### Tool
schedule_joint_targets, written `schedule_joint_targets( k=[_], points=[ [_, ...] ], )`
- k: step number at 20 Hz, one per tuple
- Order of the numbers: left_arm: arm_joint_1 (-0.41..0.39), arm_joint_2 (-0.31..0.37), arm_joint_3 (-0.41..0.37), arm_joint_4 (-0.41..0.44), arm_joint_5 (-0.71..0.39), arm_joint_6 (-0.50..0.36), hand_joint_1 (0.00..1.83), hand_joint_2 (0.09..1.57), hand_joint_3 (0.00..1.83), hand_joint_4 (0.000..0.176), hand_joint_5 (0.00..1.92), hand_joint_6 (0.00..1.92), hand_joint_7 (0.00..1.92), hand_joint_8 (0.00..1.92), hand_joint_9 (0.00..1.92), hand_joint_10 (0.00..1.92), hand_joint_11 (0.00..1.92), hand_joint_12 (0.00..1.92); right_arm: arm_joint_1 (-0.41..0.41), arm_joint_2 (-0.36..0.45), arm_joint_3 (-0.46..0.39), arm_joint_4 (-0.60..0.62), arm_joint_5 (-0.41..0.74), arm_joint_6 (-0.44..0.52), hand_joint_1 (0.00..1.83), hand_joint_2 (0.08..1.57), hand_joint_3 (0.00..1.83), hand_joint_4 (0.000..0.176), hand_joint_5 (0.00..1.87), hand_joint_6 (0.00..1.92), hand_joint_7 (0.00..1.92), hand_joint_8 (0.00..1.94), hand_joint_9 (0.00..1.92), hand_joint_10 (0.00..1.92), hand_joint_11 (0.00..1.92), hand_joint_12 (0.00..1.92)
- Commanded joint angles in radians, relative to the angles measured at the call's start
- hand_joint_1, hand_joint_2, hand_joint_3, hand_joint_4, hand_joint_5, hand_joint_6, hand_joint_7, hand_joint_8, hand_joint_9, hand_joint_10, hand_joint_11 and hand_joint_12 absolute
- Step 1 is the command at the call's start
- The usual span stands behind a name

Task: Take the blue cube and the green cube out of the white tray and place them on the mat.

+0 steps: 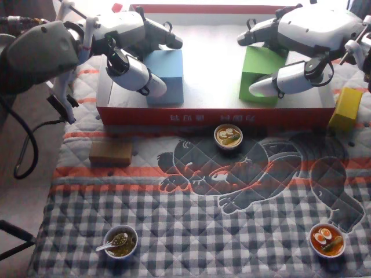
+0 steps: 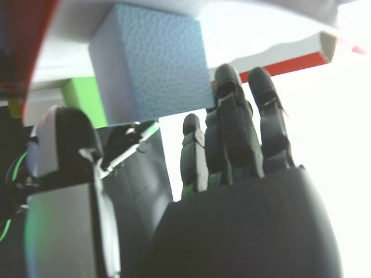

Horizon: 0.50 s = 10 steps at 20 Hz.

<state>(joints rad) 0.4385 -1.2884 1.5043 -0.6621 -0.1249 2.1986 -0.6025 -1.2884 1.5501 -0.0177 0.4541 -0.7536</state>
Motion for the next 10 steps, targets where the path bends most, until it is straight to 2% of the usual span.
schedule_joint_targets(
  k=[1, 2, 4, 5, 6, 7, 8, 9, 10],
  points=[
    [-0.007, -0.009, 0.009, -0.010, -0.084, -0.002, 1.22, 1.18, 0.00, 0.000, 0.87, 0.74, 0.81, 1.32, 0.85, 0.04, 0.16, 0.95, 0.011, -0.001, 0.001, 0.011, 0.104, 0.004, 0.98, 1.09, 0.00, 0.000, 0.63, 0.00, 1.24, 0.12, 0.94, 1.01, 0.67, 1.75],
    [-0.008, -0.019, 0.020, -0.021, -0.085, -0.002, 1.21, 1.17, 0.00, 0.000, 0.92, 0.92, 0.83, 1.37, 0.94, 0.08, 0.09, 1.21, 0.012, -0.001, 0.002, 0.011, 0.104, 0.004, 1.01, 1.10, 0.00, 0.000, 0.69, 0.00, 1.31, 0.12, 1.00, 1.02, 0.75, 1.74],
    [-0.010, -0.030, 0.033, -0.041, -0.093, -0.002, 1.21, 1.18, 0.00, 0.000, 0.92, 0.93, 0.80, 1.41, 0.92, 0.08, 0.06, 1.24, 0.020, -0.002, 0.005, 0.011, 0.105, 0.004, 1.02, 1.11, 0.00, 0.000, 0.71, 0.00, 1.33, 0.08, 1.07, 0.97, 0.81, 1.71],
    [-0.014, -0.028, 0.030, -0.053, -0.103, -0.002, 1.23, 1.16, 0.00, 0.000, 0.99, 0.80, 0.81, 1.42, 0.95, 0.10, 0.08, 1.28, 0.035, -0.001, 0.005, 0.011, 0.105, 0.004, 1.06, 1.12, 0.00, 0.000, 0.80, 0.01, 1.37, 0.05, 1.16, 0.97, 0.95, 1.65],
    [-0.018, -0.020, 0.019, -0.057, -0.116, -0.005, 1.23, 1.17, 0.00, 0.000, 0.99, 0.80, 0.79, 1.45, 0.95, 0.12, 0.09, 1.25, 0.044, -0.001, 0.004, 0.002, 0.110, 0.004, 1.22, 1.09, 0.04, 0.000, 0.95, 0.74, 1.11, 0.72, 1.18, 0.54, 0.87, 1.51],
    [-0.022, -0.004, -0.001, -0.019, -0.134, -0.051, 1.22, 1.19, 0.00, 0.000, 0.95, 0.87, 0.76, 1.48, 0.93, 0.13, 0.11, 1.24, 0.056, -0.001, -0.006, -0.017, 0.119, 0.004, 1.24, 1.14, 0.01, 0.000, 0.81, 1.03, 1.06, 0.98, 1.17, 0.44, 0.83, 1.50],
    [-0.024, 0.017, -0.024, 0.036, -0.158, -0.122, 1.22, 1.18, 0.00, 0.000, 0.96, 0.85, 0.76, 1.48, 0.88, 0.25, 0.13, 1.25, 0.071, 0.000, -0.022, -0.033, 0.136, 0.004, 1.24, 1.15, 0.01, 0.000, 0.79, 1.13, 1.05, 0.99, 1.18, 0.31, 0.84, 1.38],
    [-0.025, 0.037, -0.044, 0.101, -0.177, -0.205, 1.20, 1.20, 0.00, 0.000, 0.91, 0.93, 0.77, 1.48, 0.86, 0.30, 0.14, 1.25, 0.082, 0.003, -0.039, -0.043, 0.153, 0.004, 1.23, 1.16, 0.00, 0.000, 0.77, 1.17, 1.04, 1.01, 1.22, 0.21, 0.86, 1.25],
    [-0.026, 0.082, -0.088, 0.223, -0.209, -0.360, 1.20, 1.19, 0.00, 0.000, 0.91, 0.95, 0.77, 1.46, 0.82, 0.44, 0.16, 1.30, 0.088, 0.030, -0.072, -0.053, 0.197, 0.004, 1.23, 1.16, 0.00, 0.000, 0.77, 1.18, 1.03, 1.02, 1.24, 0.16, 0.87, 1.13]
  ],
)
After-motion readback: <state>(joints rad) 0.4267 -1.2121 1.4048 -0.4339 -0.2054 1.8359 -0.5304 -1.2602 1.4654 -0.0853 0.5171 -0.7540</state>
